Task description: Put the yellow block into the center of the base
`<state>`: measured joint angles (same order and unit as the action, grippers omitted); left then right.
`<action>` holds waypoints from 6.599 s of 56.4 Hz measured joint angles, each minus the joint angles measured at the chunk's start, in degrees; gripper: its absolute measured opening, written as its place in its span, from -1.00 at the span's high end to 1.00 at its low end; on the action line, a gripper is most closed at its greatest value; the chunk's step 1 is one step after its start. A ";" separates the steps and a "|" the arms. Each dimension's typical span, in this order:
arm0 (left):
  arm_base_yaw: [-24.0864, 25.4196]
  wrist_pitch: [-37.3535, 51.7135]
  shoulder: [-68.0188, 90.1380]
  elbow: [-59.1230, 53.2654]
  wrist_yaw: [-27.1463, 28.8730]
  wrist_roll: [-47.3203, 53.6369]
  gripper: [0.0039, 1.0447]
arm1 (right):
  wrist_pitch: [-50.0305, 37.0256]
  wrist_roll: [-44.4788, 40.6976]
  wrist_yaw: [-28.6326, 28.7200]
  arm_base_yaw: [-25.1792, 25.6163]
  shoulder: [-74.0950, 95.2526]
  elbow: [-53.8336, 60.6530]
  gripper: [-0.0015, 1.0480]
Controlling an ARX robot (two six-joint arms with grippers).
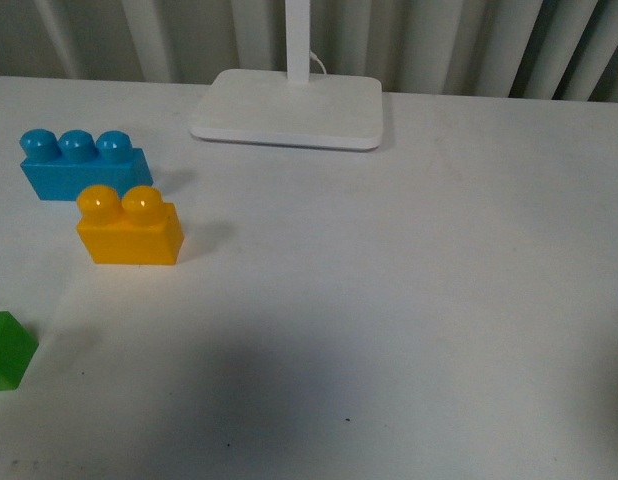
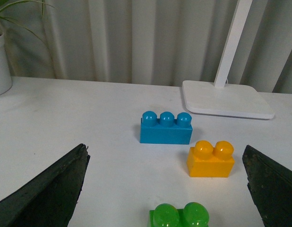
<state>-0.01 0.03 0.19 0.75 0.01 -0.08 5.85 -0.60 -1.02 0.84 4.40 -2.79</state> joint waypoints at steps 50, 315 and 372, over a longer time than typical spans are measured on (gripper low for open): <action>0.00 0.00 0.00 0.00 0.00 0.00 -0.88 | 4.72 -17.31 3.67 18.82 88.83 -51.69 -0.83; 0.00 0.00 0.00 0.00 -0.02 0.00 -0.88 | -10.69 8.87 12.96 13.94 35.17 -20.20 -0.81; 0.00 0.00 0.00 0.00 0.00 0.00 -0.88 | -19.52 0.79 1.05 -0.63 11.54 0.61 0.98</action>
<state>-0.01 0.03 0.19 0.75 0.01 -0.08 -13.67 0.19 0.03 0.21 15.94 -2.17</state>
